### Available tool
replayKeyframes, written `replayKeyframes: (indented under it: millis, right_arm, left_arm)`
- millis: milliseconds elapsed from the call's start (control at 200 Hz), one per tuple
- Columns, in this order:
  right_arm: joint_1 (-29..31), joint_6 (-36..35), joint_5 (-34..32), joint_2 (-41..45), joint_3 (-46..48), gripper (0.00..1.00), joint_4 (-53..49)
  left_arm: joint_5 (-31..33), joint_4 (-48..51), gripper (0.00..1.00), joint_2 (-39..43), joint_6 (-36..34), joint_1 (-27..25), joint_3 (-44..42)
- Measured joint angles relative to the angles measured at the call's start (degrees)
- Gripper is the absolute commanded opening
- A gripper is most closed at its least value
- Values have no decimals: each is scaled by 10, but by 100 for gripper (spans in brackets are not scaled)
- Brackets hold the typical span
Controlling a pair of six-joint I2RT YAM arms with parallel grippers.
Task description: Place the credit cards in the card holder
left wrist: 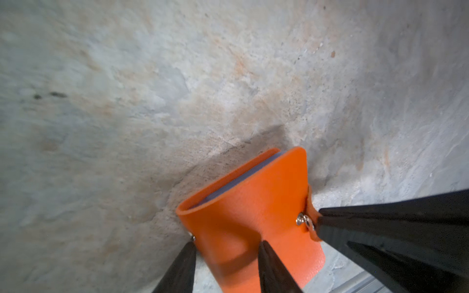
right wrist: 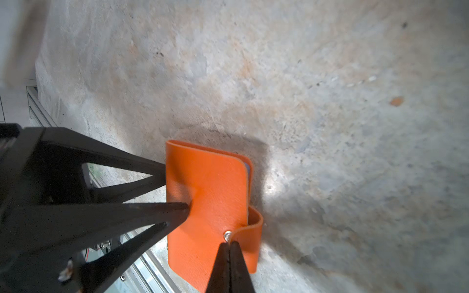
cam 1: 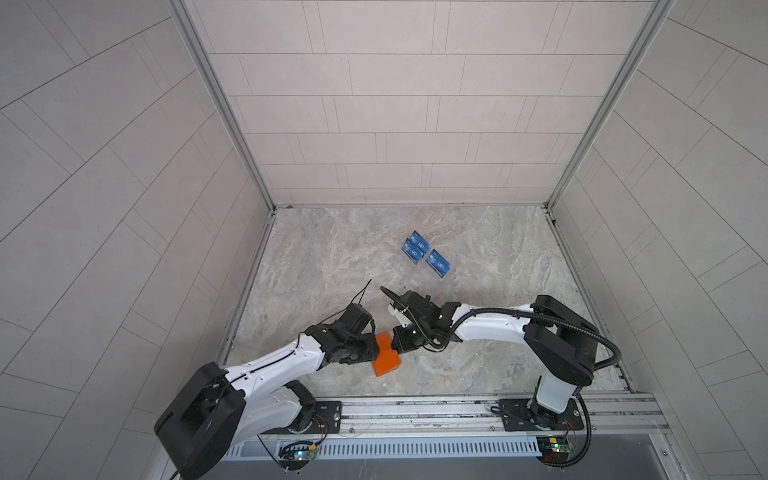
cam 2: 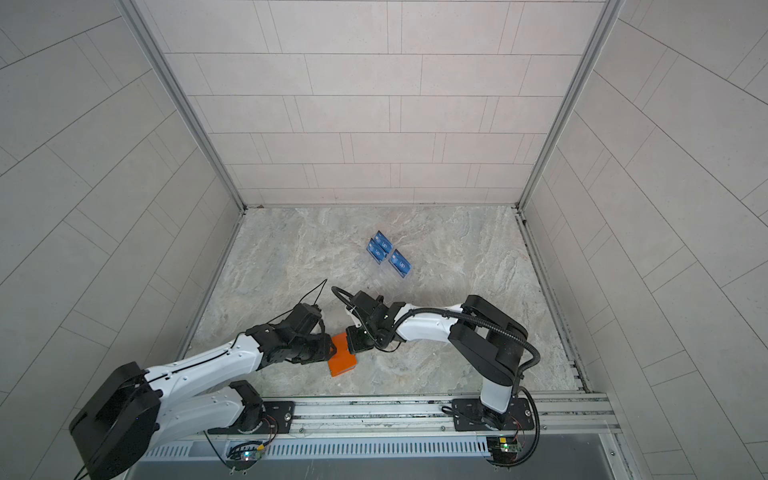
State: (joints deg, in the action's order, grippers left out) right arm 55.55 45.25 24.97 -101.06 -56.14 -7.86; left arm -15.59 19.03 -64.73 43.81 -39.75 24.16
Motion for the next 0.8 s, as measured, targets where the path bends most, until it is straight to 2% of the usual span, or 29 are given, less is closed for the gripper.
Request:
replayKeyframes:
  millis: [60, 195, 801]
  right_arm:
    - [0, 0, 0, 0, 0, 0, 0]
    - [-1, 0, -3, 0, 0, 0, -1]
    - [0, 17, -14, 4, 9, 0, 11]
  left_arm:
    - [-4, -3, 35, -10, -2, 3, 4]
    - [-7, -3, 34, -24, -12, 7, 12]
    - [-11, 19, 33, -55, -49, 9, 39]
